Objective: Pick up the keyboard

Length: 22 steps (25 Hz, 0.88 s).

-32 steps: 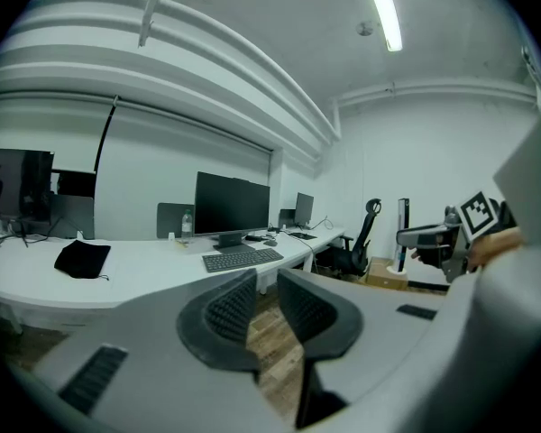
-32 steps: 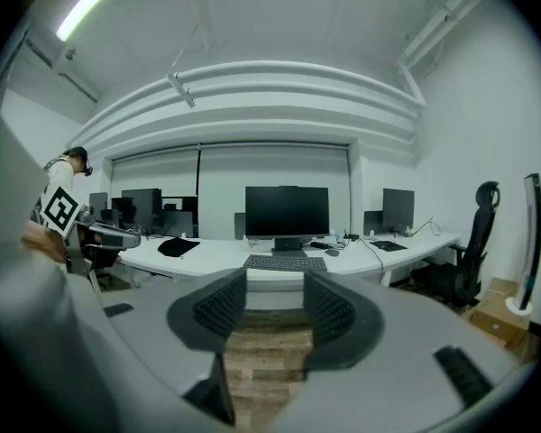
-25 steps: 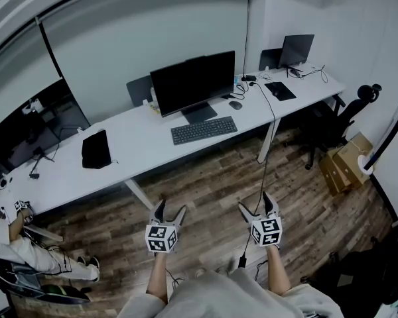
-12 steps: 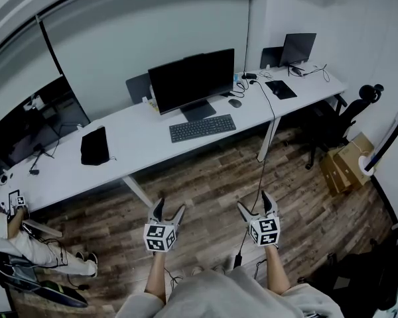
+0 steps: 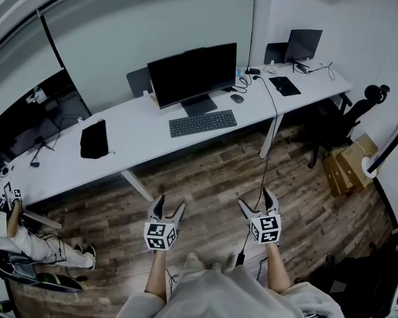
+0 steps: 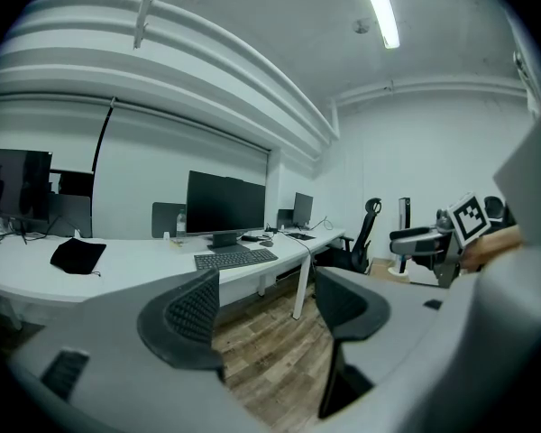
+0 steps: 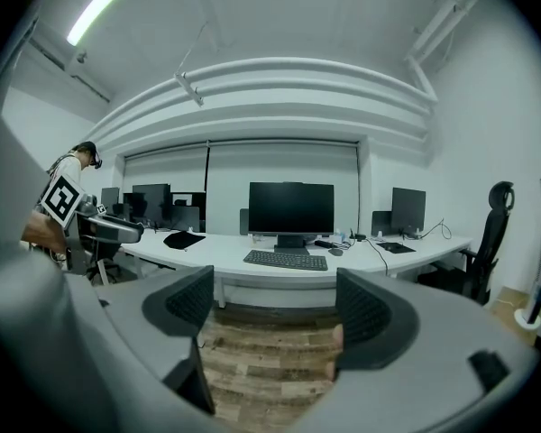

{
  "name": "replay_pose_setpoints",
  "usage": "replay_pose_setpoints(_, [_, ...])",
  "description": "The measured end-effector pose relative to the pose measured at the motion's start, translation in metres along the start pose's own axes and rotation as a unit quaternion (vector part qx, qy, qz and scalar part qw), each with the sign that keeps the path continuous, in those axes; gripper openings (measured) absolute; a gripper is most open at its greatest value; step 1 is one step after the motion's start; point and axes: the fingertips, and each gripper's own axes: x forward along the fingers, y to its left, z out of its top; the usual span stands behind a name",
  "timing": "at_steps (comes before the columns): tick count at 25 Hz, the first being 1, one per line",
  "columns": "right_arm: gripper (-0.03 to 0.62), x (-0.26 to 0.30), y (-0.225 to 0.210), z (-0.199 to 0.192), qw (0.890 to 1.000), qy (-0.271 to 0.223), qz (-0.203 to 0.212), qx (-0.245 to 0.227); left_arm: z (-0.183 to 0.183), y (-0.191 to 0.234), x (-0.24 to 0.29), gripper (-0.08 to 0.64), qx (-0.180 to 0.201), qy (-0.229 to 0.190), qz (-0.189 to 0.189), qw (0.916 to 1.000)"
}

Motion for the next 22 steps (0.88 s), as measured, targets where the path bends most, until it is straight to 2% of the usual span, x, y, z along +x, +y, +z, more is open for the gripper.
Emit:
replay_pose_setpoints(10, [0.419,0.032,-0.009,-0.006,1.000,0.007,0.003,0.004,-0.004,0.013,0.029,0.316,-0.001,0.006,0.002,1.0000])
replay_pose_setpoints(22, [0.417,0.134,-0.035,0.010,1.000,0.023,-0.005,-0.003,0.013,0.072,0.126,0.316,-0.011,0.011,-0.008,0.9998])
